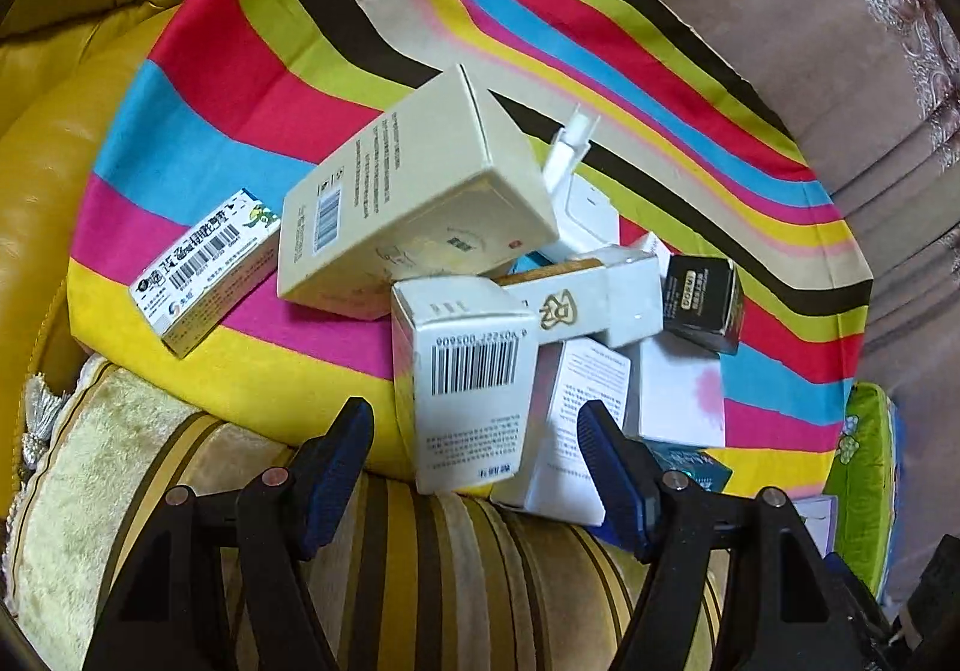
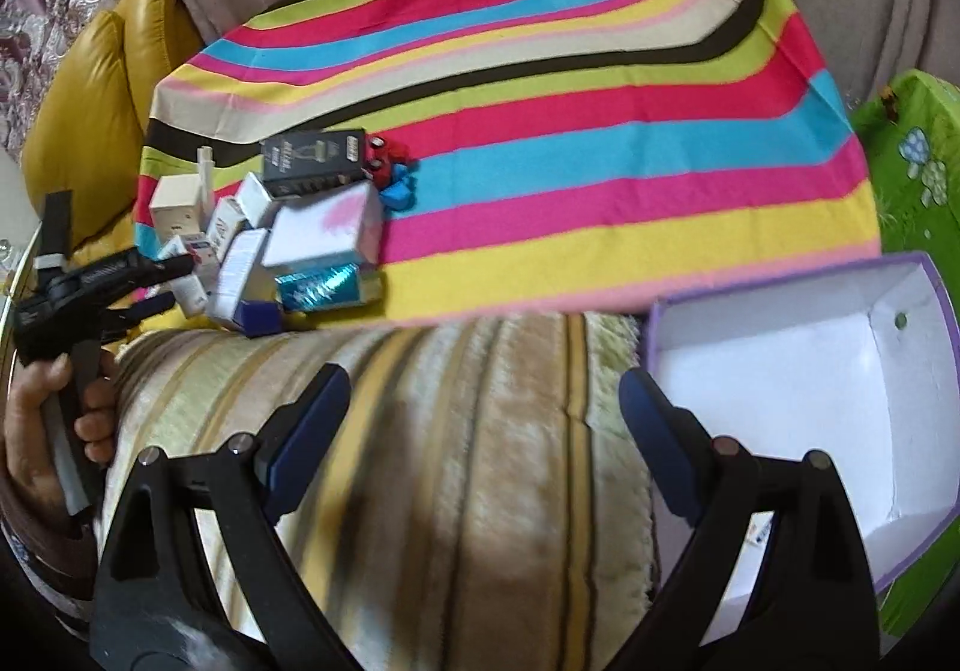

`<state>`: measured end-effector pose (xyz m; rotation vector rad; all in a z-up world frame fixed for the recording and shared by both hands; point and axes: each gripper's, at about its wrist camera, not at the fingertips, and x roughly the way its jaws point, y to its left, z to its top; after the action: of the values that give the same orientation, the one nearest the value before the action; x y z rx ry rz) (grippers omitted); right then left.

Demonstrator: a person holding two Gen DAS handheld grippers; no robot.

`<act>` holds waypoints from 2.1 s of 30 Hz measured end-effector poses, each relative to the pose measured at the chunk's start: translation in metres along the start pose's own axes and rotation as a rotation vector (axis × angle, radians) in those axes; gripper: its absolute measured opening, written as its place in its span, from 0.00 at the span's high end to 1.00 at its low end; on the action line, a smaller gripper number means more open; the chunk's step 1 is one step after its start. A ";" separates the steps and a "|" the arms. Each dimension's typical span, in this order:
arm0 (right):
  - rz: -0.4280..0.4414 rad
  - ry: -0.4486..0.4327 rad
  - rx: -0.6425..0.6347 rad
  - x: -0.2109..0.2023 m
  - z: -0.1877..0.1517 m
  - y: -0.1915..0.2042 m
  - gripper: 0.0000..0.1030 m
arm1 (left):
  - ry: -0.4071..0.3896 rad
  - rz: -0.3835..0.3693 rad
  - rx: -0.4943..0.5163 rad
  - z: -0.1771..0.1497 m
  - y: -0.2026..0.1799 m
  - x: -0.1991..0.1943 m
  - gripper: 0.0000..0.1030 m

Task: Organize rigid objects
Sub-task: 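Move both tools back over the pile of boxes, then grasp the white barcode box with the left tool while the right tool grasps the black DORMI box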

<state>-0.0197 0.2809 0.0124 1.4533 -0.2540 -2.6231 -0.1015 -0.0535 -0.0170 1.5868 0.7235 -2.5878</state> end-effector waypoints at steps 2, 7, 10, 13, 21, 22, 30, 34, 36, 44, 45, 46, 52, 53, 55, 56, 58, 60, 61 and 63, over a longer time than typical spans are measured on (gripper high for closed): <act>0.010 -0.005 -0.014 0.001 0.007 0.008 0.10 | -0.004 0.008 0.001 0.001 -0.001 0.001 0.32; 0.050 -0.012 -0.070 0.003 0.030 0.032 0.10 | 0.000 0.030 0.003 0.005 -0.002 0.008 0.36; 0.066 -0.040 -0.109 0.005 0.044 0.049 0.10 | 0.014 0.029 -0.008 0.009 0.001 0.014 0.44; 0.067 -0.052 -0.118 0.014 0.056 0.063 0.10 | 0.020 0.024 -0.010 0.008 0.003 0.016 0.51; 0.130 -0.004 -0.073 0.048 0.068 0.076 0.10 | 0.023 0.003 -0.006 0.004 0.007 0.012 0.53; 0.134 -0.003 -0.071 0.050 0.070 0.076 0.10 | 0.023 0.000 -0.006 0.002 0.010 0.010 0.53; 0.184 -0.008 -0.018 0.070 0.085 0.071 0.09 | 0.024 -0.021 -0.008 -0.004 0.013 0.005 0.54; 0.215 -0.001 -0.034 0.083 0.093 0.076 0.08 | 0.019 -0.039 -0.008 -0.007 0.012 0.002 0.55; 0.224 0.005 -0.065 0.091 0.096 0.080 0.07 | 0.010 -0.064 -0.008 -0.010 0.012 -0.002 0.55; 0.227 -0.011 -0.152 0.114 0.111 0.102 0.05 | -0.038 -0.173 0.008 -0.026 0.014 -0.022 0.55; 0.220 -0.010 -0.155 0.117 0.113 0.104 0.04 | -0.041 -0.178 0.010 -0.027 0.014 -0.022 0.55; 0.215 -0.006 -0.157 0.121 0.113 0.105 0.04 | -0.043 -0.178 0.010 -0.027 0.014 -0.022 0.55; 0.201 0.019 -0.159 0.134 0.118 0.109 0.04 | -0.047 -0.182 0.010 -0.027 0.013 -0.021 0.55; 0.202 0.018 -0.159 0.134 0.119 0.108 0.04 | -0.048 -0.182 0.010 -0.027 0.013 -0.021 0.55; 0.199 0.018 -0.160 0.137 0.120 0.109 0.04 | -0.049 -0.182 0.011 -0.027 0.013 -0.021 0.55; 0.197 0.021 -0.161 0.139 0.121 0.110 0.04 | -0.050 -0.182 0.012 -0.027 0.013 -0.021 0.55; 0.198 0.032 -0.158 0.144 0.123 0.109 0.04 | -0.054 -0.180 0.014 -0.028 0.013 -0.021 0.55; 0.201 0.036 -0.156 0.147 0.123 0.110 0.04 | -0.057 -0.177 0.016 -0.028 0.012 -0.021 0.55; 0.202 0.036 -0.157 0.148 0.124 0.111 0.04 | -0.059 -0.176 0.018 -0.028 0.012 -0.021 0.55; 0.208 0.040 -0.159 0.152 0.125 0.112 0.04 | -0.062 -0.175 0.019 -0.028 0.012 -0.021 0.55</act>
<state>-0.2022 0.1521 -0.0251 1.3475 -0.1766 -2.3885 -0.0645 -0.0578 -0.0138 1.5046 0.8728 -2.7589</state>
